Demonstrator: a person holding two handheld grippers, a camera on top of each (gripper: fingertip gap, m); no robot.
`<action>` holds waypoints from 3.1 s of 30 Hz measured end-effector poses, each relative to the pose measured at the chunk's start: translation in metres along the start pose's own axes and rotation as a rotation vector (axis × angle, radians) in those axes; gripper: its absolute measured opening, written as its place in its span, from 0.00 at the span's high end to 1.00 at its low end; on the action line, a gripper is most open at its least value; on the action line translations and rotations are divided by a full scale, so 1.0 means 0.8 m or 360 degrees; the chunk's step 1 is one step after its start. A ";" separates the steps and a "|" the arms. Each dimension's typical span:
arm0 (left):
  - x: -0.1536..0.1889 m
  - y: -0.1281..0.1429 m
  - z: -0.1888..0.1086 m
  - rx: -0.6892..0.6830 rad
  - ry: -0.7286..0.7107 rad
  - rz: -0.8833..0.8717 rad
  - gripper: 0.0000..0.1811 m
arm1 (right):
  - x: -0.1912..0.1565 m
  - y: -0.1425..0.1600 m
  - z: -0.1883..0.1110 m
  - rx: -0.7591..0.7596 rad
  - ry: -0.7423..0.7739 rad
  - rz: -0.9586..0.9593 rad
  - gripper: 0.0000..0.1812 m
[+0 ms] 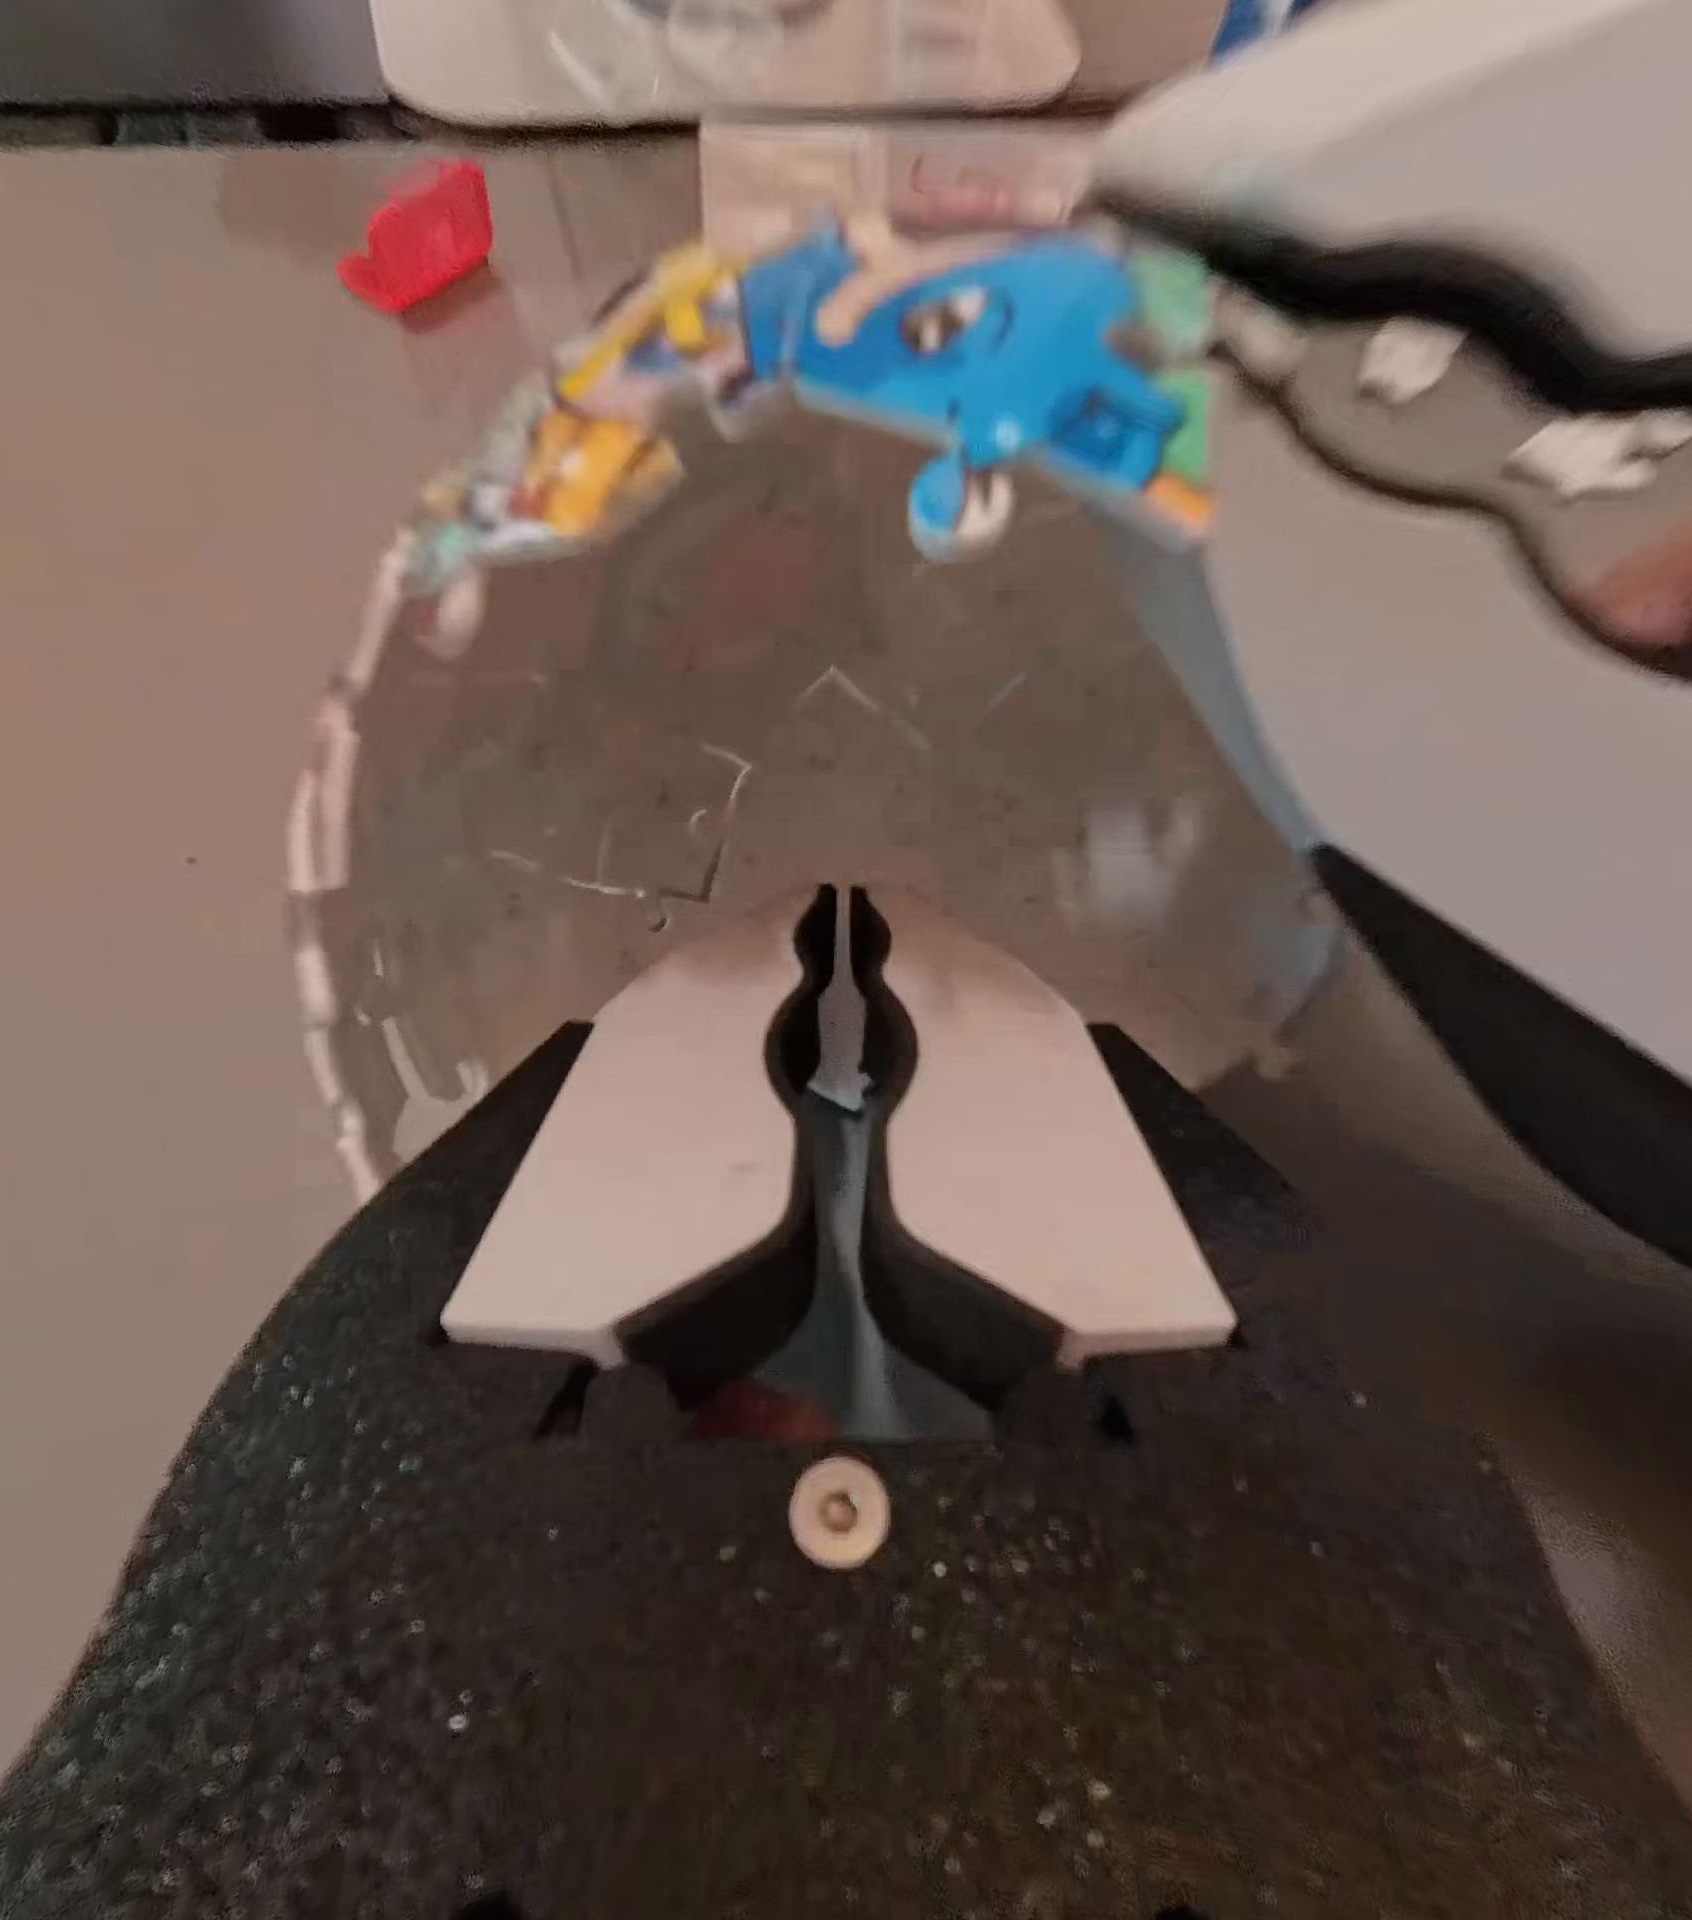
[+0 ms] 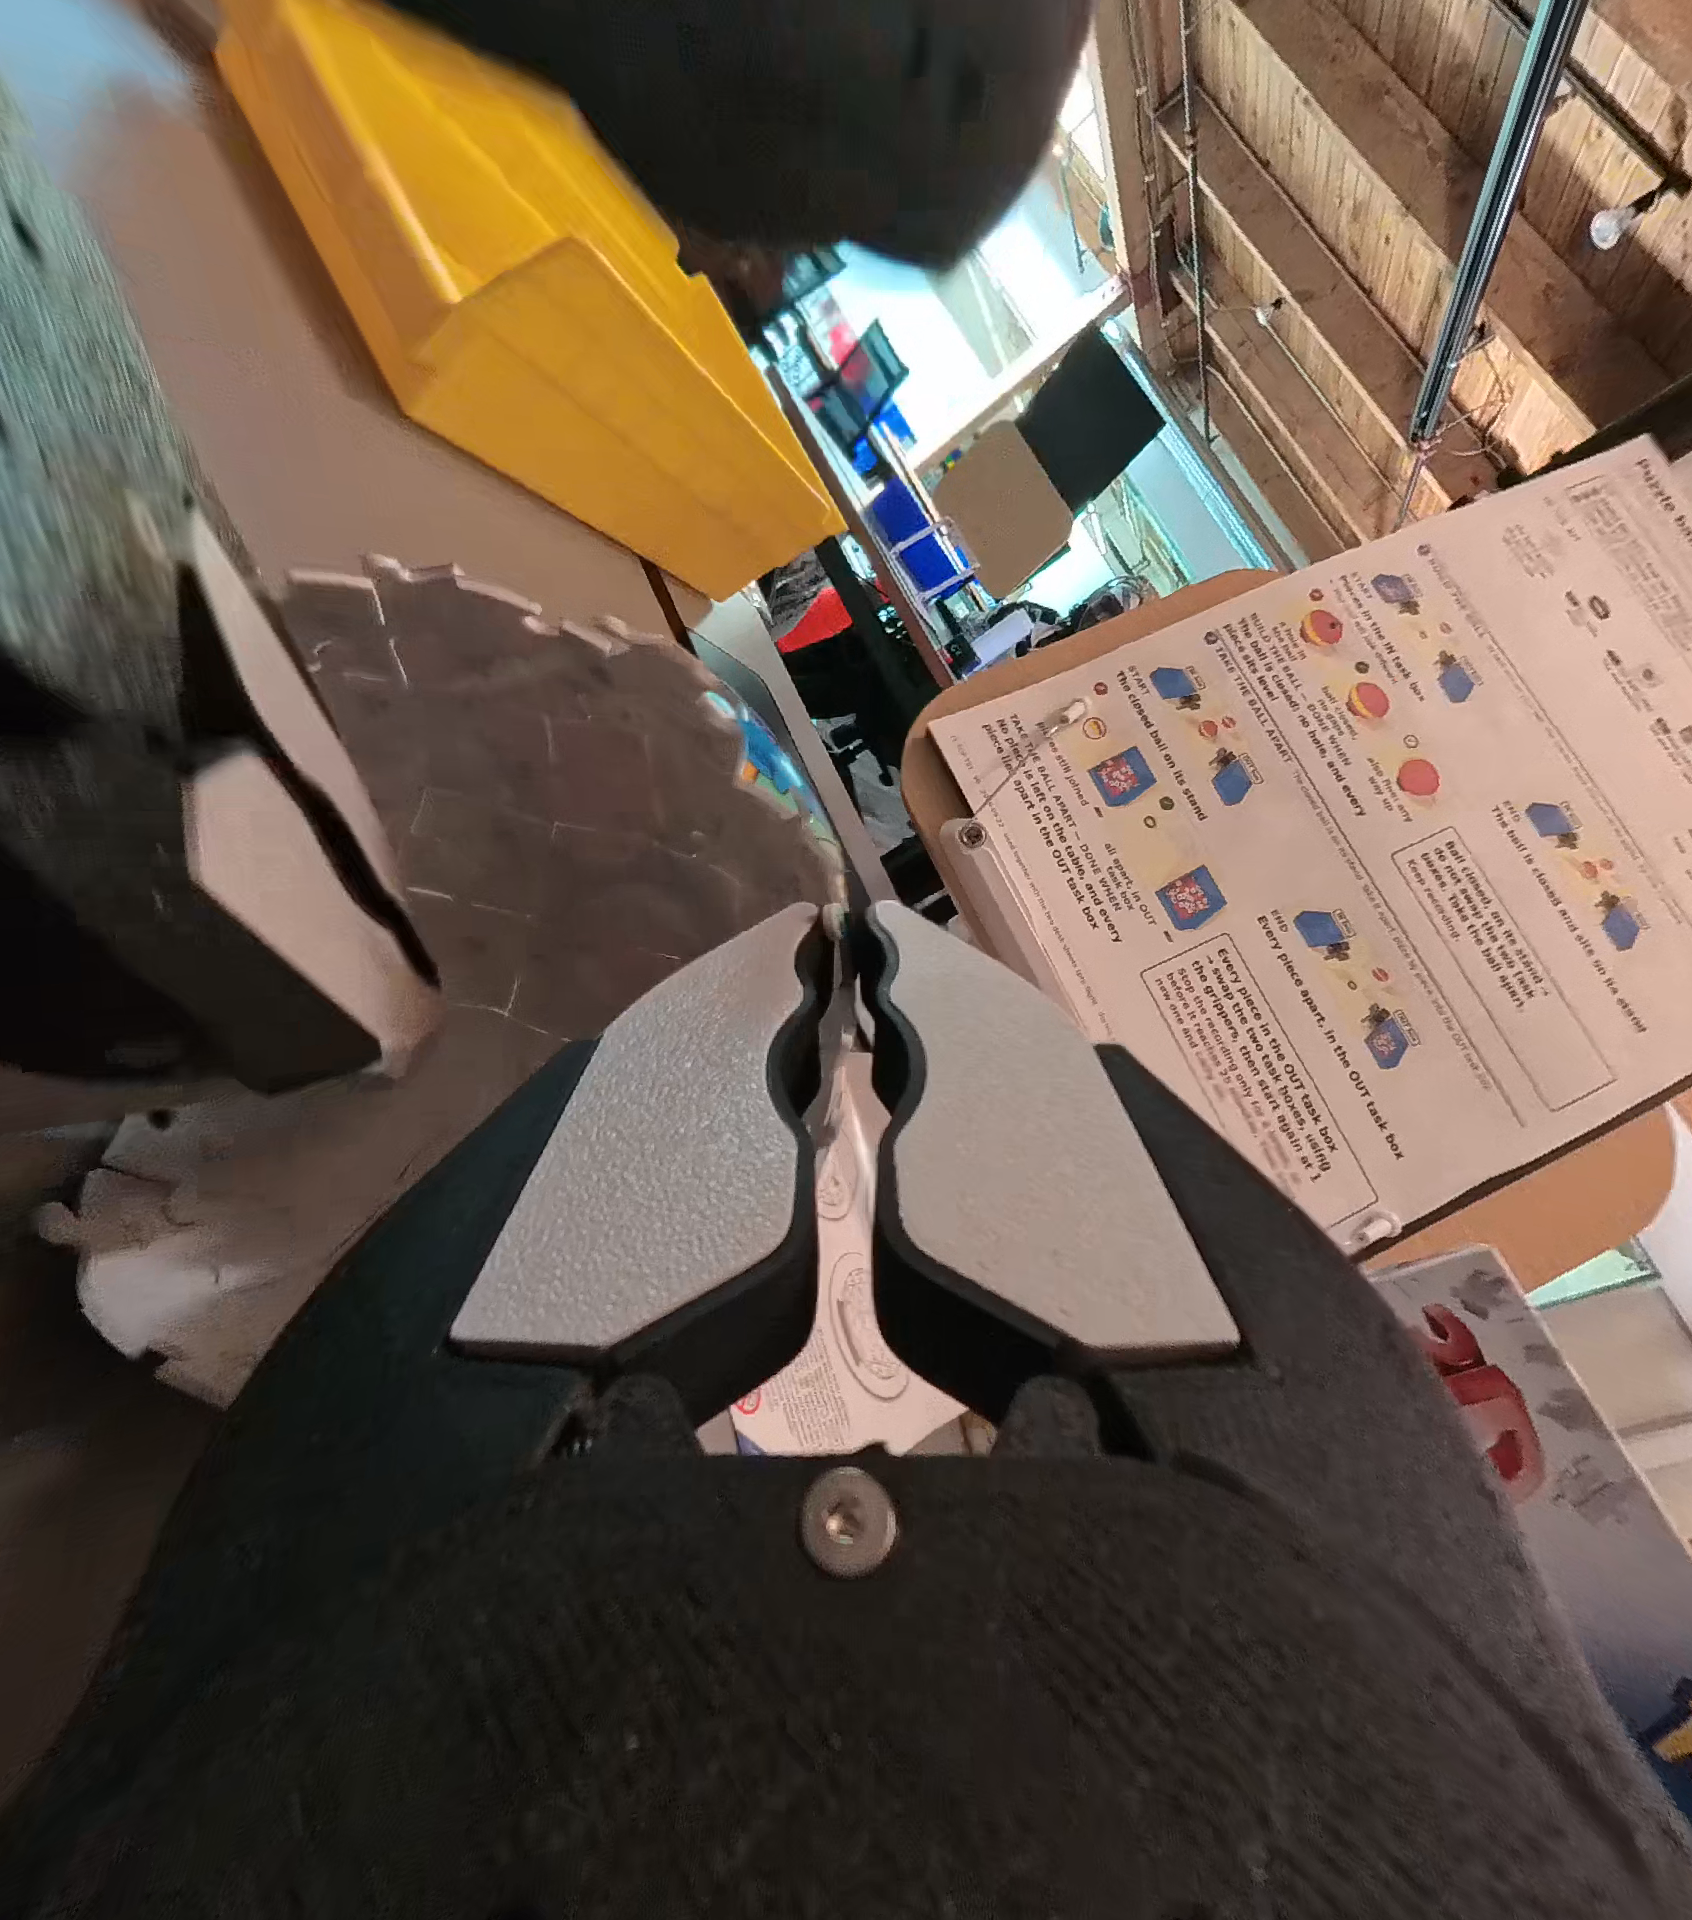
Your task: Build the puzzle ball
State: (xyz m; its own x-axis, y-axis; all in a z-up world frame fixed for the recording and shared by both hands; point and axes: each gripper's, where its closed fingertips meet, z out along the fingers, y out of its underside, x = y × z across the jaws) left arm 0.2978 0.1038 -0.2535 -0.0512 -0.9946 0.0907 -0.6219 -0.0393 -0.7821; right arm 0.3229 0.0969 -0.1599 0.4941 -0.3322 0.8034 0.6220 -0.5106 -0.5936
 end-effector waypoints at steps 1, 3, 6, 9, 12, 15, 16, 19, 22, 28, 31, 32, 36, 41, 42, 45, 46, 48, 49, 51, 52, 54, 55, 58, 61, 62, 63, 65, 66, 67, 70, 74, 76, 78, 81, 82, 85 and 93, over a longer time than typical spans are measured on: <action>0.004 -0.006 -0.008 0.0054 0.0049 -0.0020 0.97 | 0.000 -0.001 0.000 -0.0001 0.0008 -0.0020 0.98; 0.004 -0.012 -0.028 0.0124 0.0084 -0.0002 0.94 | -0.001 -0.003 0.000 0.0007 0.0014 -0.0027 0.98; -0.018 -0.027 -0.062 0.0298 -0.0033 0.0038 0.92 | 0.000 -0.001 0.000 -0.0001 0.0027 -0.0033 0.98; -0.070 -0.036 -0.096 0.0470 -0.0341 -0.0077 0.83 | 0.000 0.001 0.000 -0.0014 0.0044 -0.0028 0.98; -0.087 -0.017 -0.095 0.0395 -0.0390 -0.0077 0.70 | 0.000 -0.001 0.000 -0.0023 0.0057 -0.0040 0.98; -0.082 -0.001 -0.081 0.0300 -0.0336 -0.0020 0.75 | -0.004 -0.006 0.001 -0.0025 0.0051 -0.0135 0.98; -0.082 0.001 -0.078 0.0279 -0.0331 -0.0007 0.76 | -0.005 -0.008 0.001 -0.0023 0.0040 -0.0177 0.98; -0.078 -0.002 -0.079 0.0271 -0.0282 0.0036 0.77 | -0.007 -0.014 0.004 -0.0019 -0.0010 -0.0238 0.98; -0.086 -0.002 -0.083 0.0246 -0.0313 0.0085 0.78 | -0.010 -0.021 0.017 -0.0030 -0.0090 -0.0382 0.98; -0.104 0.004 -0.088 0.0164 -0.0310 0.0187 0.74 | -0.020 -0.033 0.036 -0.0073 -0.0209 -0.0520 0.98; -0.119 0.006 -0.089 0.0164 -0.0276 0.0164 0.75 | -0.021 -0.032 0.041 -0.0103 -0.0250 -0.0530 0.98; -0.126 0.006 -0.089 0.0155 -0.0278 0.0154 0.75 | -0.022 -0.032 0.042 -0.0109 -0.0273 -0.0535 0.98; -0.135 0.009 -0.082 0.0078 -0.0121 0.0077 0.78 | -0.022 -0.031 0.047 -0.0130 -0.0357 -0.0514 0.98; -0.127 0.020 -0.062 -0.0057 0.0113 -0.0074 0.77 | -0.023 -0.032 0.052 -0.0189 -0.0364 -0.0557 0.98; -0.124 0.021 -0.058 -0.0056 0.0139 -0.0100 0.77 | -0.025 -0.034 0.051 -0.0190 -0.0347 -0.0581 0.98; -0.114 0.024 -0.050 -0.0066 0.0195 -0.0158 0.77 | -0.027 -0.037 0.049 -0.0231 -0.0310 -0.0656 0.98; -0.116 0.026 -0.046 -0.0077 0.0170 -0.0154 0.77 | -0.028 -0.038 0.049 -0.0241 -0.0304 -0.0677 0.98; -0.114 0.028 -0.040 -0.0100 0.0153 -0.0171 0.77 | -0.029 -0.041 0.050 -0.0252 -0.0296 -0.0686 0.98; -0.113 0.028 -0.037 -0.0102 0.0151 -0.0194 0.77 | -0.030 -0.042 0.050 -0.0250 -0.0288 -0.0701 0.98; -0.115 0.026 -0.033 -0.0098 0.0115 -0.0240 0.81 | -0.031 -0.043 0.050 -0.0265 -0.0276 -0.0720 0.98; -0.116 0.025 -0.032 -0.0089 0.0108 -0.0261 0.84 | -0.031 -0.044 0.050 -0.0268 -0.0272 -0.0723 0.98; -0.111 0.022 -0.029 -0.0080 0.0139 -0.0313 0.86 | -0.032 -0.046 0.049 -0.0263 -0.0268 -0.0715 0.98; -0.108 0.023 -0.027 -0.0092 0.0156 -0.0337 0.86 | -0.032 -0.046 0.048 -0.0267 -0.0267 -0.0706 0.98; -0.106 0.021 -0.022 -0.0106 0.0142 -0.0373 0.87 | -0.032 -0.045 0.047 -0.0266 -0.0262 -0.0696 0.98; -0.104 0.019 -0.019 -0.0113 0.0136 -0.0421 0.90 | -0.031 -0.044 0.044 -0.0269 -0.0252 -0.0681 0.98; -0.104 0.019 -0.018 -0.0113 0.0132 -0.0435 0.91 | -0.031 -0.043 0.043 -0.0269 -0.0249 -0.0674 0.98; -0.104 0.019 -0.016 -0.0111 0.0126 -0.0443 0.92 | -0.031 -0.043 0.041 -0.0267 -0.0246 -0.0674 0.98; -0.101 0.018 -0.015 -0.0102 0.0127 -0.0456 0.94 | -0.030 -0.042 0.041 -0.0277 -0.0243 -0.0690 0.98; -0.101 0.018 -0.015 -0.0097 0.0117 -0.0458 0.94 | -0.031 -0.042 0.041 -0.0277 -0.0246 -0.0688 0.98; -0.101 0.018 -0.015 -0.0097 0.0105 -0.0450 0.94 | -0.031 -0.043 0.041 -0.0274 -0.0251 -0.0679 0.98; -0.101 0.018 -0.017 -0.0091 0.0099 -0.0416 0.93 | -0.031 -0.043 0.040 -0.0272 -0.0253 -0.0702 0.98; -0.104 0.018 -0.023 -0.0114 0.0154 -0.0356 0.93 | -0.030 -0.042 0.041 -0.0268 -0.0256 -0.0710 0.98; -0.105 0.022 -0.026 -0.0150 0.0201 -0.0317 0.92 | -0.029 -0.040 0.041 -0.0271 -0.0256 -0.0708 0.98; -0.104 0.025 -0.029 -0.0182 0.0249 -0.0278 0.91 | -0.029 -0.040 0.041 -0.0258 -0.0264 -0.0687 0.98; -0.104 0.028 -0.033 -0.0187 0.0270 -0.0221 0.89 | -0.029 -0.039 0.041 -0.0256 -0.0265 -0.0680 0.98; -0.103 0.028 -0.034 -0.0187 0.0272 -0.0206 0.89 | -0.029 -0.039 0.041 -0.0253 -0.0267 -0.0667 0.98; -0.098 0.032 -0.037 -0.0199 0.0298 -0.0147 0.88 | -0.027 -0.035 0.042 -0.0257 -0.0272 -0.0625 0.98; -0.083 0.025 -0.047 -0.0135 0.0373 -0.0065 0.86 | -0.011 -0.002 0.044 -0.0276 -0.0314 -0.0273 0.98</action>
State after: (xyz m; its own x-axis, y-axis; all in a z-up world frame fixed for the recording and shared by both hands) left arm 0.2593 0.1725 -0.2521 -0.1983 -0.9425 0.2691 -0.6900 -0.0607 -0.7213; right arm 0.3390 0.1286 -0.1677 0.5097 -0.0776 0.8568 0.6020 -0.6793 -0.4197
